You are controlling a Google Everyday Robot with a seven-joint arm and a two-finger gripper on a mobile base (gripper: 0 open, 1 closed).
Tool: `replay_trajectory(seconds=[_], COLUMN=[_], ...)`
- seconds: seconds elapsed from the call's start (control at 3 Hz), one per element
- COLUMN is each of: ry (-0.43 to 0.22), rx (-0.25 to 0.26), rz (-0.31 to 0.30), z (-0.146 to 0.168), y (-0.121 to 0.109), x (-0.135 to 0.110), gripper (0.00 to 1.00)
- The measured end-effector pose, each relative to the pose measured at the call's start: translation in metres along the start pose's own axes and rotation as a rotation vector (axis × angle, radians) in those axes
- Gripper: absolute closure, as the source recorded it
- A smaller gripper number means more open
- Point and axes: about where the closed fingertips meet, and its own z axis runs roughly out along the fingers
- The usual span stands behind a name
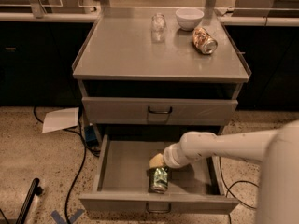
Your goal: Pick green can from middle drawer and place on counter
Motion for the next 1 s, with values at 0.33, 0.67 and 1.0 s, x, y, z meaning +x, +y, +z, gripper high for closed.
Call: replay_trajectory(seconds=[0.33, 0.67, 1.0], ry=[-0.076, -0.121, -0.121], rx=[-0.025, -0.054, -0.054], rz=[-0.075, -0.187, -0.187], z=[-0.053, -0.091, -0.091], y=[-0.002, 0.012, 0.012], x=[0.001, -0.007, -0.007], gripper=[1.0, 1.0, 1.0])
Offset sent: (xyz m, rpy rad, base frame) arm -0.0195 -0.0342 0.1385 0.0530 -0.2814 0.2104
